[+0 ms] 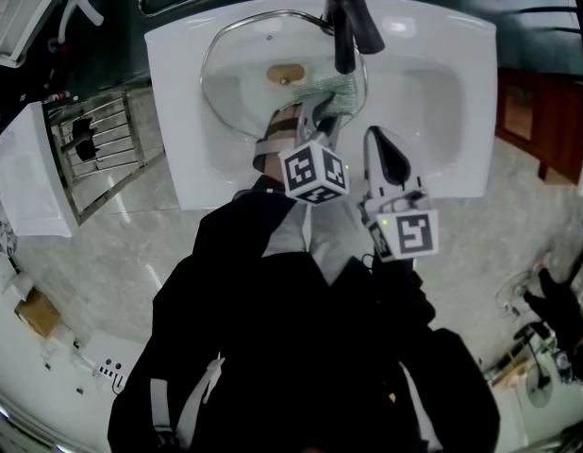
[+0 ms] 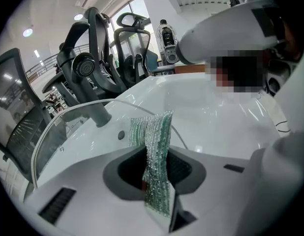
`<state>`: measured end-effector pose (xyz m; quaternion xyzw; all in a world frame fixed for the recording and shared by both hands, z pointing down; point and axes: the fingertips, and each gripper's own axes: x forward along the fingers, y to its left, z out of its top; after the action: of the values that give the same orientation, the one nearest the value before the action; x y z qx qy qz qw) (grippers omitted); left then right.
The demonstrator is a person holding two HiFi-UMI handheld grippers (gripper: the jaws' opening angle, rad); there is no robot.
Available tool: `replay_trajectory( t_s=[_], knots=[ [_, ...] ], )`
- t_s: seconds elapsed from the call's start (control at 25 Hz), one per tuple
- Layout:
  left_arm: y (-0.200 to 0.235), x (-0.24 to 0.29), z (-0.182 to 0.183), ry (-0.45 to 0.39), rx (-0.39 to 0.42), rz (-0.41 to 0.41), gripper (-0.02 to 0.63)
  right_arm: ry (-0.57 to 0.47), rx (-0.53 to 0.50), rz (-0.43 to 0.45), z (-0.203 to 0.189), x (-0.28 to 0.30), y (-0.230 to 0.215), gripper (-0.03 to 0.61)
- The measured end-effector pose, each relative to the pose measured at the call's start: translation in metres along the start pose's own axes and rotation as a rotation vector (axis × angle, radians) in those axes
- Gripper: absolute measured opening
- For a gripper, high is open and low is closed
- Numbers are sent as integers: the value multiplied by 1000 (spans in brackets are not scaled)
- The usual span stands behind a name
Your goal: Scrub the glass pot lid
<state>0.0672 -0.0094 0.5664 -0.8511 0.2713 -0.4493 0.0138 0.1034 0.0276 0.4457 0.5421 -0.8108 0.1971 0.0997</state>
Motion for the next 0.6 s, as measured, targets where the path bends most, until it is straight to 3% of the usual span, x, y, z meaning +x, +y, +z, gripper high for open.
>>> replay_trajectory(
  t_s=[0.28,0.44,0.6],
  knots=[
    [-9,3,-6,15,-3,-25,84,11,22,5,0,1,1,-11],
    [-15,4,-9,28,-8,-34,84,14,-39,8,-7,-4,-7,-12],
    [-22,4,-13,39,-26,-58,84,11,3,3,-4,-5,-4,-12]
  ],
)
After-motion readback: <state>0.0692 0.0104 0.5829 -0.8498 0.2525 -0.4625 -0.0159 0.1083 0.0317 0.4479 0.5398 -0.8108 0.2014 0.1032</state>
